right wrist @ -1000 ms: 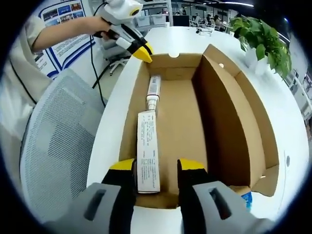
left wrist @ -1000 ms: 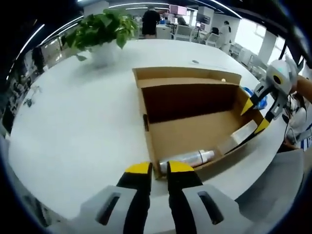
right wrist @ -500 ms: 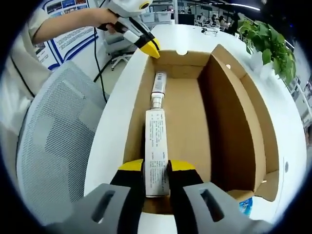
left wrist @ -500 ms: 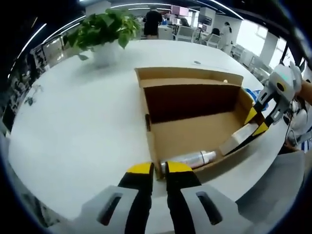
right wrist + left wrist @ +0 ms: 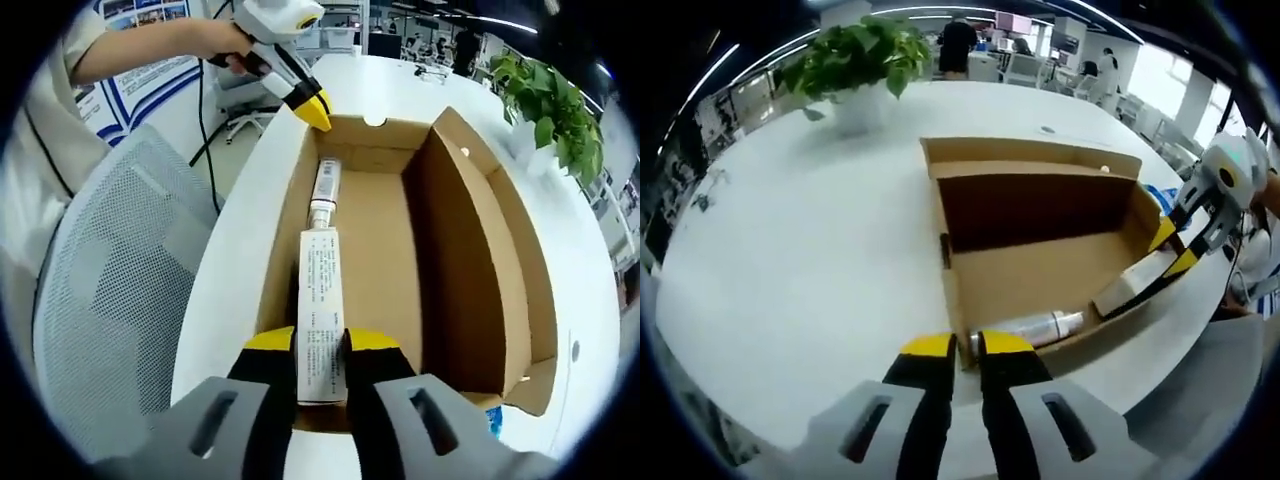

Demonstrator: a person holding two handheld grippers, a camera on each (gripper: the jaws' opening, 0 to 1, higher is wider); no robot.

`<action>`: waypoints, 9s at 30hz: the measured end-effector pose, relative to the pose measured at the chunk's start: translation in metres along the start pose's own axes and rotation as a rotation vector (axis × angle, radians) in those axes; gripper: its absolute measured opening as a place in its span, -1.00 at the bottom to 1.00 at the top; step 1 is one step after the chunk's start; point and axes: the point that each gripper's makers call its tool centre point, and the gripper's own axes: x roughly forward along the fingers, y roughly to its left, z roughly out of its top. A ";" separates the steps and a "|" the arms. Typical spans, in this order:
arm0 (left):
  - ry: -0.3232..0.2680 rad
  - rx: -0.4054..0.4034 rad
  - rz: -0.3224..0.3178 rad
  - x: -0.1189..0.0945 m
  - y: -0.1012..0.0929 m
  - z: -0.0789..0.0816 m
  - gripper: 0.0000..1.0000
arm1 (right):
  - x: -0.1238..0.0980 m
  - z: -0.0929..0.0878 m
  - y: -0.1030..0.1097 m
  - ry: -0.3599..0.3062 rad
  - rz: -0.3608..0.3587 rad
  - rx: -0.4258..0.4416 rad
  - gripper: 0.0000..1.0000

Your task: Operate the shoe box by opening the lid, removing the specified soft item, and placing it in the target area until the item is outside and the box remains undamaged.

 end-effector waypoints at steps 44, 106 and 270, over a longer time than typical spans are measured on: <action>-0.005 -0.040 0.000 0.001 0.000 0.000 -0.90 | -0.147 0.019 -0.037 -0.087 -0.176 -0.149 -0.70; 0.061 -0.046 0.014 0.004 0.002 -0.002 -0.93 | -0.188 -0.211 -0.149 0.250 -0.289 0.032 -0.70; 0.510 1.215 -0.588 0.071 -0.088 -0.015 -0.23 | -0.226 -0.159 0.081 -0.302 -0.764 0.786 0.79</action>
